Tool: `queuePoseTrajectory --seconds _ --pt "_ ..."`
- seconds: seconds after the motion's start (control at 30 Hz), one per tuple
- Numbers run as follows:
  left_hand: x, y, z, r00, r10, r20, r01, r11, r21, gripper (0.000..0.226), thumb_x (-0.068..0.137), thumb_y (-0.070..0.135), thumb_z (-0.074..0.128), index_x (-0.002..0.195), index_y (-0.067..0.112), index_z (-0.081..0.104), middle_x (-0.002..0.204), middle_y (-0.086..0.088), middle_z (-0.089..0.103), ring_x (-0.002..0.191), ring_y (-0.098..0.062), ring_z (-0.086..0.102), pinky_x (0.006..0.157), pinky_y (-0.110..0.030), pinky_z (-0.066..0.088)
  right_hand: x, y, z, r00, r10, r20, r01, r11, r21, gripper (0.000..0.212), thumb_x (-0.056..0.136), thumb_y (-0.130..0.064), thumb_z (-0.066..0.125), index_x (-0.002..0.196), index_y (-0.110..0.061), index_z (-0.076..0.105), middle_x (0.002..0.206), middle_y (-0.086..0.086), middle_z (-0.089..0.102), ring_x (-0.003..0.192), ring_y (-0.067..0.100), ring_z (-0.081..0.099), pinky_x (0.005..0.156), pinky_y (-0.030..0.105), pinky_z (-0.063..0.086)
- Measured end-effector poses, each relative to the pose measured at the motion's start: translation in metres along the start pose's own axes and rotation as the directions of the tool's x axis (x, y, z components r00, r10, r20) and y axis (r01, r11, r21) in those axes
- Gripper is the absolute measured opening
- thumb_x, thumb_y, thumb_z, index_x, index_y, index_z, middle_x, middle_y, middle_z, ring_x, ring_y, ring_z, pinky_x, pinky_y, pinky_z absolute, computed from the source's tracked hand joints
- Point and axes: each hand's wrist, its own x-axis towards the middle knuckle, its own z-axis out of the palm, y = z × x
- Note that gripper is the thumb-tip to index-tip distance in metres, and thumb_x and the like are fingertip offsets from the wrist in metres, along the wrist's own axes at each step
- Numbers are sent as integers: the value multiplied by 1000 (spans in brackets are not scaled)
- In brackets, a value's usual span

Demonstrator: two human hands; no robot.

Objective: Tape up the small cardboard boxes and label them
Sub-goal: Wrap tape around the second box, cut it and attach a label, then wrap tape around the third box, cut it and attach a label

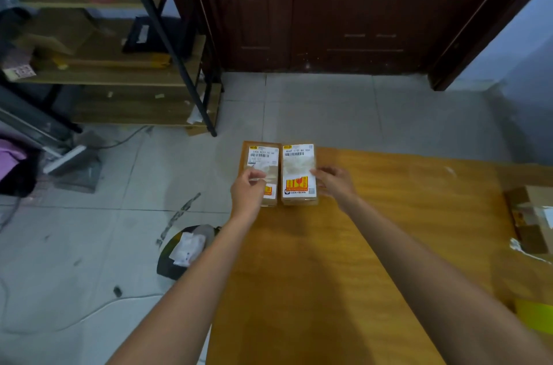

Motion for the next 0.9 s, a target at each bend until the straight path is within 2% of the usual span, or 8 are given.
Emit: queuePoseTrajectory --seconds 0.17,0.37,0.53,0.67,0.77,0.9 --pt "4 -10 0 997 -22 79 24 999 -25 17 91 11 60 88 27 63 97 9 65 95 -8 61 92 -34 54 4 9 9 998 -1 -63 -2 999 -48 36 90 -28 66 120 -9 61 109 5 69 96 18 66 82 34 56" --pt "5 -1 -2 989 -41 145 41 999 3 15 93 10 56 89 24 62 103 8 63 105 -17 60 97 -39 52 2 9 16 994 -47 -99 29 984 -173 34 91 -28 62 120 -8 63 112 7 69 99 23 67 89 44 55" --pt "-1 17 -13 989 -31 147 29 999 18 13 91 7 56 96 15 64 112 6 60 111 -18 56 96 -36 50 -20 -3 0 979 -145 -146 105 962 -252 49 89 -47 58 124 -13 59 118 1 64 107 21 61 93 43 52" --pt "-20 48 -24 986 48 160 -50 999 12 12 92 9 54 98 14 64 105 7 59 108 -21 58 97 -41 51 -52 -17 -25 967 -187 -172 151 968 -200 42 90 -46 59 117 -13 61 113 3 65 106 22 61 94 45 51" --pt "-33 71 -28 982 99 161 -102 995 9 11 93 14 54 98 15 63 105 2 61 105 -24 60 92 -40 52 -77 -30 -39 952 -228 -204 193 965 -176 38 90 -39 60 115 -10 63 112 7 67 106 24 62 96 46 49" --pt "-68 108 -30 949 220 227 -226 974 2 11 92 15 57 100 15 65 101 1 64 103 -24 61 93 -41 51 -134 -44 -66 915 -300 -271 262 950 -167 35 91 -35 62 114 -9 64 113 8 67 107 24 63 96 44 50"
